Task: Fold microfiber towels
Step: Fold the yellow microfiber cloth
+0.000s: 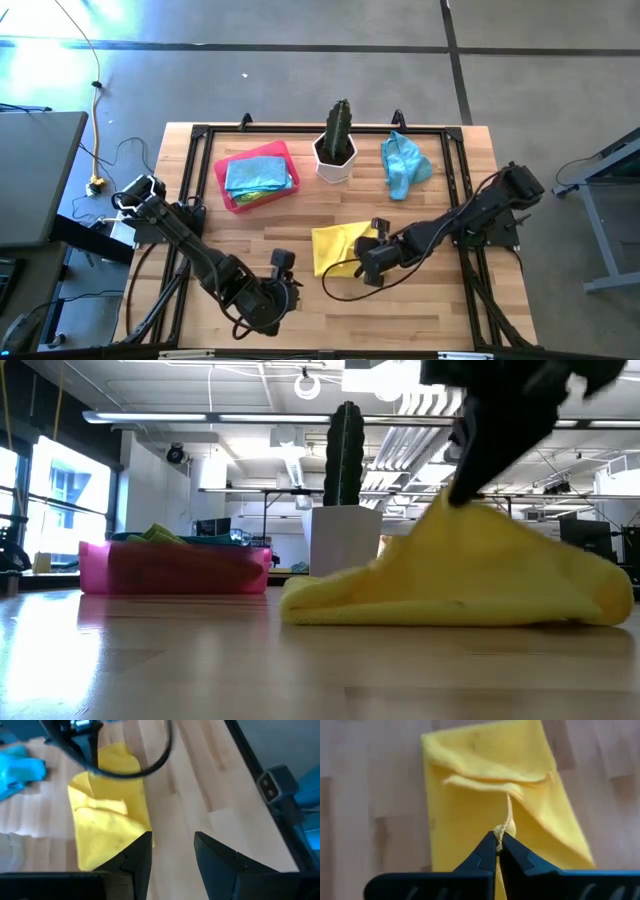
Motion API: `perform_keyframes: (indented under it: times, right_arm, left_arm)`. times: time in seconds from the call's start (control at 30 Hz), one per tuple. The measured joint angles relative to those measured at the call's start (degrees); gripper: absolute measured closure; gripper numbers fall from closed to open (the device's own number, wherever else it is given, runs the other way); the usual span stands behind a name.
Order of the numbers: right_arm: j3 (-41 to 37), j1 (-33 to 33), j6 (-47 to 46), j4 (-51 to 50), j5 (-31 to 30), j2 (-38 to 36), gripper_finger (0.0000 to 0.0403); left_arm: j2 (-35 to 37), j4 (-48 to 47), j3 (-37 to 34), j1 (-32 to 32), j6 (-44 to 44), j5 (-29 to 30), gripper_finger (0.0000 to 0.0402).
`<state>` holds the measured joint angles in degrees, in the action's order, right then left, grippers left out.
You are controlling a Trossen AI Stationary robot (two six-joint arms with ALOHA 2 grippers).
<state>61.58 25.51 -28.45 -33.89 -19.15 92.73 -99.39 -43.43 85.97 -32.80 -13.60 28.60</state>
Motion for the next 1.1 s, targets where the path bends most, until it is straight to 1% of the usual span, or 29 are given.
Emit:
perform_keyframes:
  times: [0.1, 0.27, 0.33, 0.47, 0.6, 0.7, 0.8, 0.9, 0.97, 1.1]
  right_arm:
    - [6.7, 1.22, 0.01, -7.39, -0.69, -0.01, 0.0402]
    - [16.58, 3.64, 0.43, -14.8, -4.83, -0.02, 0.0402]
    - [19.58, 4.47, 0.81, -16.56, -5.93, -0.04, 0.0402]
    - [23.99, 6.16, 4.04, -18.34, -7.76, -0.04, 0.0402]
    - [26.74, 7.33, 7.68, -18.73, -7.79, -0.04, 0.0403]
    - [28.1, 7.69, 7.97, -18.68, -7.82, -0.04, 0.0403]
    - [28.84, 7.68, 8.97, -18.62, -7.93, -0.04, 0.0403]
    - [29.12, 7.64, 10.86, -18.64, -8.01, -0.04, 0.0403]
    - [29.12, 7.64, 12.29, -18.74, -8.05, -0.04, 0.0403]
    - [29.12, 7.68, 13.08, -19.85, -9.6, -0.35, 0.0403]
  left_arm:
    - [0.0, 0.75, 0.0, 0.81, 0.78, 2.61, 0.0266]
    - [-1.05, 2.83, 0.0, 3.07, 2.8, 8.6, 0.0266]
    - [-1.79, 4.92, 0.0, 4.13, 4.64, 9.73, 0.0266]
    - [-3.38, 10.54, -0.02, 6.22, 9.46, 9.29, 0.0266]
    - [-4.12, 17.61, -0.03, 7.53, 13.97, 8.29, 0.0266]
    - [-4.02, 22.57, -0.02, 8.84, 14.29, 7.92, 0.0266]
    - [-4.06, 23.66, -0.02, 10.43, 14.31, 7.58, 0.0266]
    - [-4.28, 24.14, -0.02, 12.16, 14.3, 5.37, 0.0266]
    - [-4.76, 24.01, -0.02, 13.09, 14.75, 2.09, 0.0266]
    - [-6.23, 23.89, -0.02, 14.14, 14.9, -9.76, 0.0266]
